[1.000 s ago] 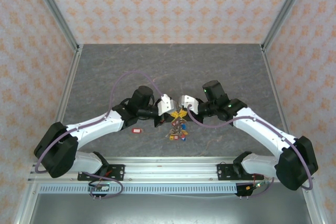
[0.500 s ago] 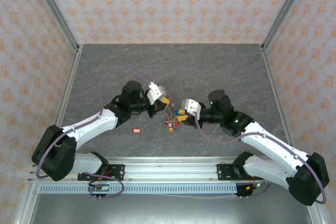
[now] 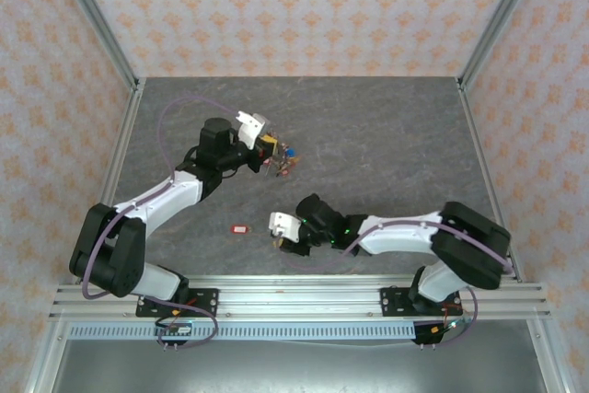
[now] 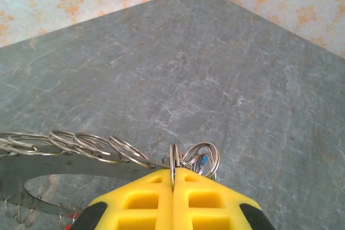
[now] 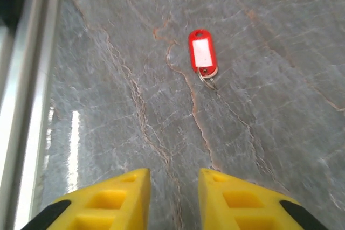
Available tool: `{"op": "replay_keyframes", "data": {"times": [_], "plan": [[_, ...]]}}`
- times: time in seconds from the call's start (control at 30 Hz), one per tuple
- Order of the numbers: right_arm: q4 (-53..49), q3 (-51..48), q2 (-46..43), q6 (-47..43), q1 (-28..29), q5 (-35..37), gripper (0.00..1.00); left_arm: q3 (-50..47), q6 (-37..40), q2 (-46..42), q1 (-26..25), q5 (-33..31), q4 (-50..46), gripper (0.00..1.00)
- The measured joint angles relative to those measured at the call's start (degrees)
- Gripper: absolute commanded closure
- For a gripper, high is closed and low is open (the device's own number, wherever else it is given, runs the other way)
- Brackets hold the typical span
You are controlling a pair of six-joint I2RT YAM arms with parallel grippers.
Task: Put the keys on the keyring
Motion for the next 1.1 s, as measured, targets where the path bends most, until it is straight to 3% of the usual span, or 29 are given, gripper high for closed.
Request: {"op": "replay_keyframes", "data": {"times": [0.23,0.53,0.87,1.1], "plan": [[6.23,5.6,11.08,-6.03,0.02,2.84,0.65,0.22,-0.09,0.0,1.05,-0.37,-0.33,1.0],[9.53,12.74,19.98,-9.9,0.02,0.92,0.66,0.2,0.11,-0.55,1.05,-0.17,-1.49,1.0],[7.43,14.78,21.46,-13.03,-0.02,-0.13,0.76,0.2,0.55,-1.29,1.05,0.26,-2.58,1.0],[6.6,15.54,22.38,-13.9,-0.04,-0.98,0.77,0.2,0.52,-1.29,1.05,0.48,-3.28,1.0]]}}
